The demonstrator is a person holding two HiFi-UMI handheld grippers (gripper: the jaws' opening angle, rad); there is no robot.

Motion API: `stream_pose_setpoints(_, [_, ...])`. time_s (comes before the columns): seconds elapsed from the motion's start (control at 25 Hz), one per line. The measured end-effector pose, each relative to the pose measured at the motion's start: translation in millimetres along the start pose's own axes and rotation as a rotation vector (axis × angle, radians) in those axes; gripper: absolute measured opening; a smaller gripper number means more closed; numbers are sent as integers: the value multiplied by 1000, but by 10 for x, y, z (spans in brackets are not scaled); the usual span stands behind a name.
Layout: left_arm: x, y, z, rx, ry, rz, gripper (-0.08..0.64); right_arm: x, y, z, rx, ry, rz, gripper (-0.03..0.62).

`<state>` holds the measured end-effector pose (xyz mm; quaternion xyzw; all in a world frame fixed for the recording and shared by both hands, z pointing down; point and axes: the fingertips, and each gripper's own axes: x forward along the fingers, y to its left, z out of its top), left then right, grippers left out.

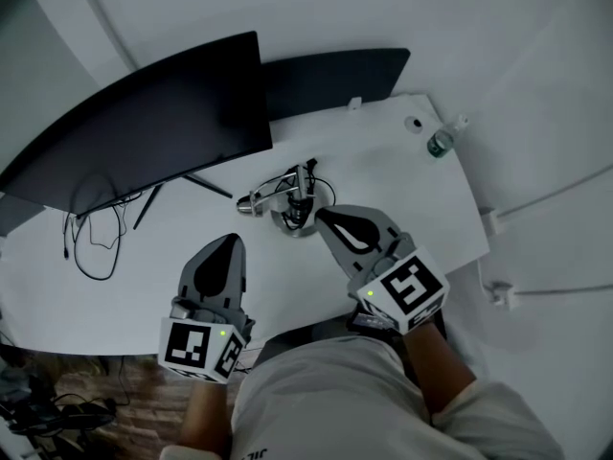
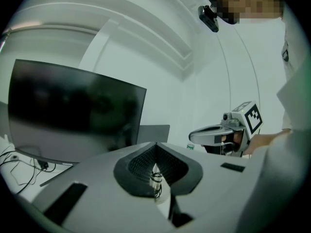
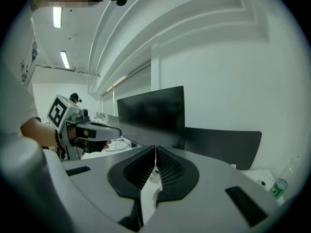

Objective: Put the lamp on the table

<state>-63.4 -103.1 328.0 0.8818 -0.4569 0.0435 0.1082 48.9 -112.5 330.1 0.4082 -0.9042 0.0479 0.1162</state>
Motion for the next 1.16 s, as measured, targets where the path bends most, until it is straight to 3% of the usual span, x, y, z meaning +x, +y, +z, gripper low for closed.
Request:
stream_pose_setpoints(0.28, [37,-115,-18,17,18,-28,2,-103,67,-14,-56,37,11,31])
stream_pose_setpoints(1.16, [140,-215,-1,40,44,-54,2,-63,-36,14,-1,8,21,31])
